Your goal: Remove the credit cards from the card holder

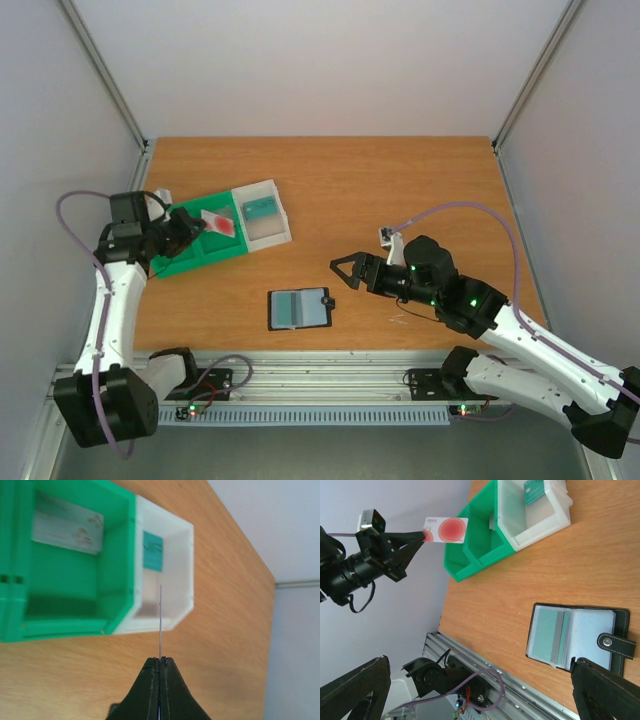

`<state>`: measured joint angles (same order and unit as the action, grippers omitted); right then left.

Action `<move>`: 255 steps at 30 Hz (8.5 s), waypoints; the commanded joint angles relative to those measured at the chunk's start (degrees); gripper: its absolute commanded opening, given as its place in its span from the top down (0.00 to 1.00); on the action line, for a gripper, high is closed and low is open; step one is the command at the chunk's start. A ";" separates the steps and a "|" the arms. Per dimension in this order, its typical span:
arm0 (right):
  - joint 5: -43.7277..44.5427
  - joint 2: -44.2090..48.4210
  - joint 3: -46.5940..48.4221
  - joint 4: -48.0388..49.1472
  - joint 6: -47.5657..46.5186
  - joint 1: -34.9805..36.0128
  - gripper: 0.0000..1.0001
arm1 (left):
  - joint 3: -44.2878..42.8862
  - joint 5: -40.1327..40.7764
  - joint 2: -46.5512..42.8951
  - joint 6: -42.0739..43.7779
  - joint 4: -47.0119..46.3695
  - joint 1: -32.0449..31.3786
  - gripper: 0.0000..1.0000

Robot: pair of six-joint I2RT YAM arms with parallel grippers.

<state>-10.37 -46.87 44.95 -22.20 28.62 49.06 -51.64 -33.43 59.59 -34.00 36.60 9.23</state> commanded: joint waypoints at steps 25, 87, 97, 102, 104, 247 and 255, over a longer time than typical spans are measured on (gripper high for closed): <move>2.40 1.12 3.01 -4.61 -4.42 -1.66 0.02 | -15.17 15.74 21.46 14.47 2.57 14.41 0.99; 5.27 5.61 5.52 -11.91 -9.63 -4.18 0.01 | -24.05 19.56 36.49 10.83 5.80 14.39 0.54; 3.55 1.83 6.21 -14.14 -6.39 -4.21 0.01 | -21.58 9.17 32.37 10.98 13.33 14.31 0.12; -0.37 -1.91 5.27 -11.97 -6.27 -4.17 0.02 | -19.21 5.74 31.60 13.98 17.17 14.04 0.01; -2.72 -3.60 4.74 -10.25 -5.90 -4.19 0.02 | -17.54 5.11 30.75 15.31 17.64 13.30 0.01; -11.87 -57.19 2.51 18.81 -1.40 4.73 0.99 | 28.63 -8.93 14.06 -13.54 -31.15 -25.93 0.61; -12.07 -57.16 2.35 19.29 -1.05 4.73 0.99 | 28.00 -9.80 15.29 -13.72 -31.86 -26.01 0.61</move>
<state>-23.24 -103.11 49.21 -0.43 26.98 53.36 -23.33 -42.15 73.78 -47.59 7.86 -16.49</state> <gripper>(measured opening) 0.013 0.390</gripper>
